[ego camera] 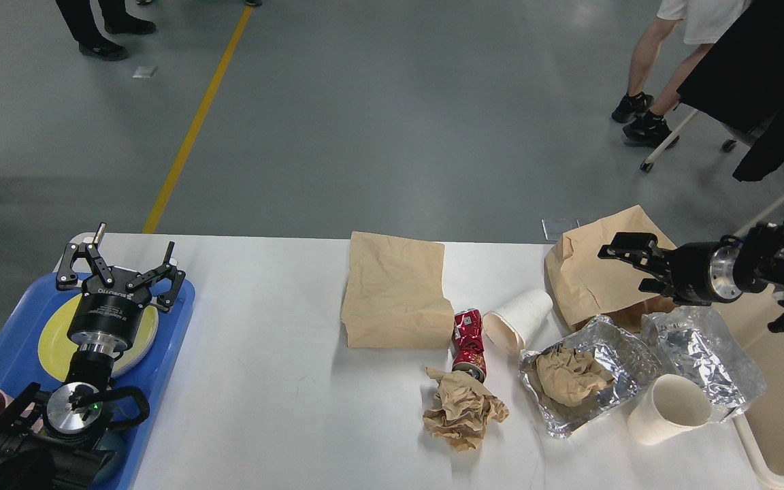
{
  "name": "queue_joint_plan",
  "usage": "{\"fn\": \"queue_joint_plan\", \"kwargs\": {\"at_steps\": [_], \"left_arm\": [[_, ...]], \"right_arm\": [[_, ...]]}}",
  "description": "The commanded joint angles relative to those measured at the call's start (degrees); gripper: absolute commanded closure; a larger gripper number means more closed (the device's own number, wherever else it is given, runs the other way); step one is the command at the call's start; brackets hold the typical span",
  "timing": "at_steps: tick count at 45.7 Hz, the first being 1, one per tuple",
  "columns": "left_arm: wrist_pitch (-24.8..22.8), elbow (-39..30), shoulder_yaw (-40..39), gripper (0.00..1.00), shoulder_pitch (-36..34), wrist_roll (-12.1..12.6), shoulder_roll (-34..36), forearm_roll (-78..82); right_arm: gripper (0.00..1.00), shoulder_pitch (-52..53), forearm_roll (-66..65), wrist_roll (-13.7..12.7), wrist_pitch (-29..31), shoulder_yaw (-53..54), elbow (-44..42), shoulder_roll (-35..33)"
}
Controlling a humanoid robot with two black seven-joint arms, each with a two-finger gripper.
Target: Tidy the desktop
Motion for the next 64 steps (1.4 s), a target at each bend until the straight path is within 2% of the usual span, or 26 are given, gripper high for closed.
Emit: {"fn": "queue_joint_plan", "kwargs": {"at_steps": [1,8,13,16,17,21,25,31,37,42,51,56,64], "left_arm": [[0.0,0.0,0.0,0.03,0.0,0.0,0.0,0.0],[0.0,0.0,0.0,0.03,0.0,0.0,-0.1,0.1],[0.0,0.0,0.0,0.03,0.0,0.0,0.0,0.0],[0.0,0.0,0.0,0.03,0.0,0.0,0.0,0.0],[0.0,0.0,0.0,0.03,0.0,0.0,0.0,0.0],[0.0,0.0,0.0,0.03,0.0,0.0,0.0,0.0],[0.0,0.0,0.0,0.03,0.0,0.0,0.0,0.0],[0.1,0.0,0.0,0.03,0.0,0.0,0.0,0.0],[0.0,0.0,0.0,0.03,0.0,0.0,0.0,0.0],[0.0,0.0,0.0,0.03,0.0,0.0,0.0,0.0],[-0.1,0.0,0.0,0.03,0.0,0.0,0.0,0.1],[-0.1,0.0,0.0,0.03,0.0,0.1,0.0,0.1],[-0.1,0.0,0.0,0.03,0.0,0.1,0.0,0.1]], "right_arm": [[0.0,16.3,1.4,-0.1,8.3,-21.9,3.8,5.5],[0.0,29.4,1.9,-0.7,18.3,-35.8,8.5,13.7],[0.0,37.4,2.1,-2.4,20.6,-42.6,16.0,18.1],[0.0,43.6,2.5,-5.5,20.7,-45.0,22.9,20.3],[0.0,46.8,2.9,-8.5,20.7,-45.4,26.4,21.2],[0.0,51.8,5.1,-14.5,21.7,-45.3,31.2,22.7],[0.0,58.3,10.6,-18.3,22.2,-44.8,36.3,24.9],[0.0,64.5,13.6,-19.0,22.0,-44.5,41.9,26.5],[0.02,67.0,13.7,-19.0,21.7,-42.5,44.8,24.4],[0.06,67.2,13.8,-18.9,20.9,-42.0,45.1,23.3],[0.05,66.9,16.3,-18.9,18.9,-41.3,43.9,23.1],[0.04,63.9,16.5,-18.9,17.1,-35.6,41.9,23.1],[0.03,50.8,16.6,-18.9,11.0,-23.1,33.3,24.8]]}}
